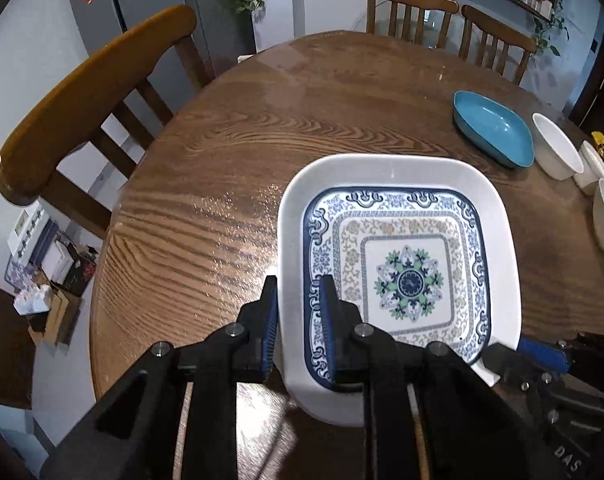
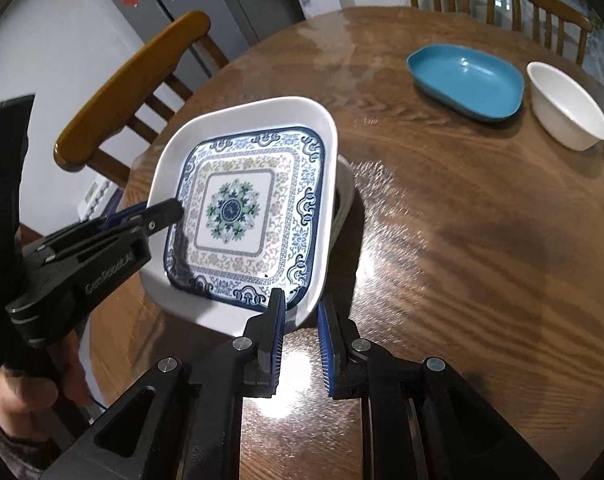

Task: Organize plates and bowls
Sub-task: 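Lower the smaller plate onto the large plate and open the left gripper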

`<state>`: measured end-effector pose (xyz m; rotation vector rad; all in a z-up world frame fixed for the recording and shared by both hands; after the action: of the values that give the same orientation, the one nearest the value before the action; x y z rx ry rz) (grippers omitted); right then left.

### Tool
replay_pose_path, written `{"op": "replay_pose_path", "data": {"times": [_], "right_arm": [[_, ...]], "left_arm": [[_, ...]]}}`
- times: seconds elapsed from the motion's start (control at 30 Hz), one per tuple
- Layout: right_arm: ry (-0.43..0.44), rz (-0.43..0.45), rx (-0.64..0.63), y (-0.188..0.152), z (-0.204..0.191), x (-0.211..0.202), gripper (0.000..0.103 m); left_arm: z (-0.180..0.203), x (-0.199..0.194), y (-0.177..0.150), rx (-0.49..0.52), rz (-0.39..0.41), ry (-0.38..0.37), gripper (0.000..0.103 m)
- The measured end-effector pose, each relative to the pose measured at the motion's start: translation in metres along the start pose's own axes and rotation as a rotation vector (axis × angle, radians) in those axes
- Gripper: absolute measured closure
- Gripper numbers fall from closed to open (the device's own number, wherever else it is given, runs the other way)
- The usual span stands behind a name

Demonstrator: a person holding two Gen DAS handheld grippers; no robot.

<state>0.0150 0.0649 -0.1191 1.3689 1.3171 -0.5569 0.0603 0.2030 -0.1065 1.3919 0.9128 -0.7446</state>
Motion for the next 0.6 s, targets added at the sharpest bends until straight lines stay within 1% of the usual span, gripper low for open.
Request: {"op": "replay_pose_path", "data": {"times": [0.17, 0.27, 0.37, 0.43, 0.5, 0.53, 0.57, 0.6], "right_arm": [[0.005, -0.028, 0.004, -0.002, -0.005, 0.004, 0.081], [-0.008, -0.031, -0.002, -0.002, -0.006, 0.002, 0.078], [-0.036, -0.007, -0.02, -0.002, -0.008, -0.004, 0.077], [-0.06, 0.003, -0.037, -0.001, -0.009, -0.007, 0.073], [-0.082, 0.016, -0.058, -0.002, -0.01, -0.01, 0.072], [-0.088, 0.021, -0.065, -0.003, -0.01, -0.012, 0.072], [-0.102, 0.029, -0.075, -0.004, -0.01, -0.014, 0.072], [-0.111, 0.038, -0.084, -0.004, -0.01, -0.017, 0.072]], "left_arm": [[0.001, 0.004, 0.001, 0.035, -0.013, 0.024, 0.085], [0.002, 0.007, 0.001, 0.05, -0.016, 0.035, 0.083], [0.007, 0.006, 0.001, 0.06, -0.012, 0.03, 0.082], [0.009, 0.005, 0.002, 0.069, -0.005, 0.033, 0.082], [0.011, 0.002, 0.003, 0.078, 0.006, 0.036, 0.082], [0.012, 0.0, 0.004, 0.079, 0.01, 0.036, 0.079], [0.012, -0.002, 0.004, 0.077, 0.016, 0.041, 0.072], [0.013, -0.004, 0.005, 0.074, 0.022, 0.04, 0.069]]}}
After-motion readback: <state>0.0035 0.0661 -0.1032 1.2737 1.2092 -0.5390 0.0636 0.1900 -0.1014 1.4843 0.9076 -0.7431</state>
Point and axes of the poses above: each gripper's, at about its wrist camera, not at the fingertips, and x roughly the way its jaws point, z to its right, y to its top, the point moved 5 cm from there along x, roughly the way its jaws point, and after that the axes turned 3 degrees about -z, right-handed, at the moved point
